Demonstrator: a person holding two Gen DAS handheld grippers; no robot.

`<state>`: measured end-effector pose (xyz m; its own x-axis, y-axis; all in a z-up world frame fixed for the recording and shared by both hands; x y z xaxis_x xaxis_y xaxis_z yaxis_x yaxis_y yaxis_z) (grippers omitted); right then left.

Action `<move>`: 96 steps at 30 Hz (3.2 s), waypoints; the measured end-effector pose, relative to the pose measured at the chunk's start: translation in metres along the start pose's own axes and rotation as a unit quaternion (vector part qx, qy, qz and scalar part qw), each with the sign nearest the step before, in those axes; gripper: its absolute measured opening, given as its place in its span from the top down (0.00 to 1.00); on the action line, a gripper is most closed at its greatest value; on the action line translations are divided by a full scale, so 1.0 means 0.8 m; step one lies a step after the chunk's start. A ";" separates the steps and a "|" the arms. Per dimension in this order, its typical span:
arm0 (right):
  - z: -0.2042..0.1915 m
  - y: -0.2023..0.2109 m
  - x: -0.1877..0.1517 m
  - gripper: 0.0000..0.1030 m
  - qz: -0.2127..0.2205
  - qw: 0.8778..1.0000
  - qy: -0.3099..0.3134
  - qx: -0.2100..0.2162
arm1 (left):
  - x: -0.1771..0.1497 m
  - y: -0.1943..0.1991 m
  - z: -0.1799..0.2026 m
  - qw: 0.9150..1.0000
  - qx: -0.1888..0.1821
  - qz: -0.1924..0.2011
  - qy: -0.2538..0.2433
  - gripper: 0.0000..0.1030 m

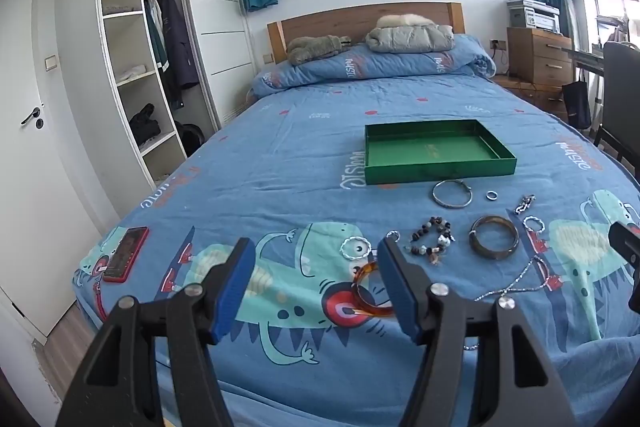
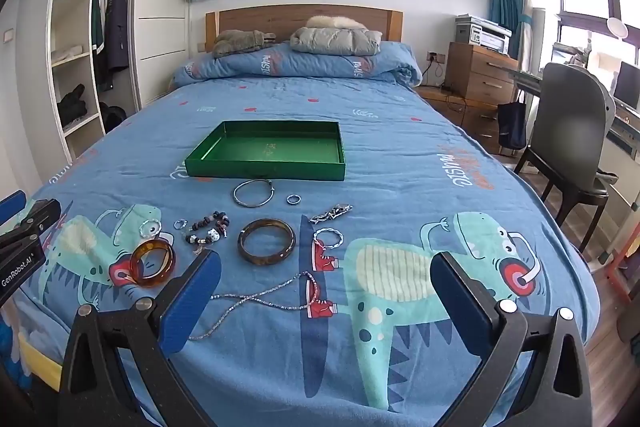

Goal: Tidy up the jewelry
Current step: 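Move the left tool toward the amber bangle while the right tool approaches the silver necklace, then grasp the amber bangle with the left tool while the right tool grasps the silver bead necklace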

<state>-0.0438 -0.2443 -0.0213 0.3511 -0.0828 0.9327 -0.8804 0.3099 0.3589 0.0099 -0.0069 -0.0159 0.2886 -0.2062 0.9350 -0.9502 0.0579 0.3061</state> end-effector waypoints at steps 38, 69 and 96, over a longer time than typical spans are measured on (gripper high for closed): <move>0.005 0.003 0.003 0.00 0.020 1.000 0.004 -0.001 | 0.003 0.002 0.008 0.999 -0.038 -0.010 0.037 0.40; 0.012 -0.019 -0.022 0.04 -0.021 0.999 -0.015 0.042 | -0.029 -0.032 -0.008 0.997 -0.051 -0.032 0.044 0.40; -0.003 -0.166 -0.111 0.33 -0.182 0.973 -0.084 0.118 | -0.118 -0.202 0.022 0.978 -0.079 -0.186 0.044 0.58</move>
<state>0.0430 -0.2755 -0.1518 0.6142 -0.3058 0.7275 -0.7625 0.0073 0.6469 0.1344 -0.0137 -0.1569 0.6273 -0.1577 0.7626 -0.7489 0.1466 0.6463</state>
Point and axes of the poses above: each gripper's, at about its wrist camera, not at the fingertips, and y roughly against the way its jaws point, z to its right, x to its top, the point moved 1 cm from there along -y, roughly the way its jaws point, and after that the axes turned 12 degrees about z, right-handed, at the moved point
